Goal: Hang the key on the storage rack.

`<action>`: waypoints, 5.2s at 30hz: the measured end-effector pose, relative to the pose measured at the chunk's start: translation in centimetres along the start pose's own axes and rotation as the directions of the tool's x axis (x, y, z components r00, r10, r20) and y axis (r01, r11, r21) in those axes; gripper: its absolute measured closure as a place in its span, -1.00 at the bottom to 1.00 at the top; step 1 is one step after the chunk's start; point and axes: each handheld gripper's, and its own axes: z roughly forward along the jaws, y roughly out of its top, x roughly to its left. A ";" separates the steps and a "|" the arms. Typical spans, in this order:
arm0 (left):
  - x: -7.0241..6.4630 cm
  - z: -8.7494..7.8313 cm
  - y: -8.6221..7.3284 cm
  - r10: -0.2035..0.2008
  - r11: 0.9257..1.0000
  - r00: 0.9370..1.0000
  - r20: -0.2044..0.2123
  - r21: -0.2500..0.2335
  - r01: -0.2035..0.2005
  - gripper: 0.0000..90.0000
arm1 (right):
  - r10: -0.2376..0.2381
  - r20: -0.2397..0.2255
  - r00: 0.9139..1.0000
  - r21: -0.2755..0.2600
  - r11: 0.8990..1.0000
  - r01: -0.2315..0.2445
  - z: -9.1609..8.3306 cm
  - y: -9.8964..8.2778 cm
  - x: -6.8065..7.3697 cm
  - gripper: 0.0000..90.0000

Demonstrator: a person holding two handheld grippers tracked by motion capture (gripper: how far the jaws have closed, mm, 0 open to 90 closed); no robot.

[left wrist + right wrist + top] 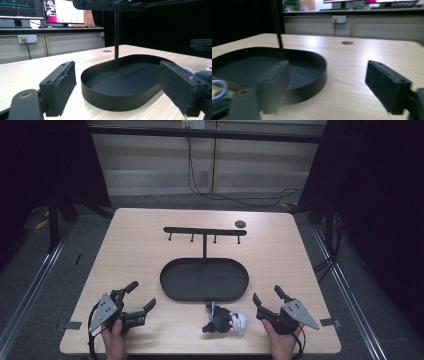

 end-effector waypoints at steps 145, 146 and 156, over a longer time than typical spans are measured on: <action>0.0 0.0 0.0 0.000 1.000 1.000 -0.002 0.000 0.000 -0.66 | -0.026 -0.768 0.640 0.625 0.190 0.758 12.3 4.9 16.0 0.92; 0.0 0.0 0.0 0.000 1.000 1.000 -0.002 -0.001 0.000 -0.66 | -0.018 -0.770 0.638 0.625 0.182 0.759 12.4 4.9 16.1 0.92; 0.0 0.0 0.0 -0.001 1.000 1.000 -0.002 0.000 0.001 -0.66 | -0.086 -0.760 0.645 0.634 0.122 0.763 13.6 5.2 17.0 0.94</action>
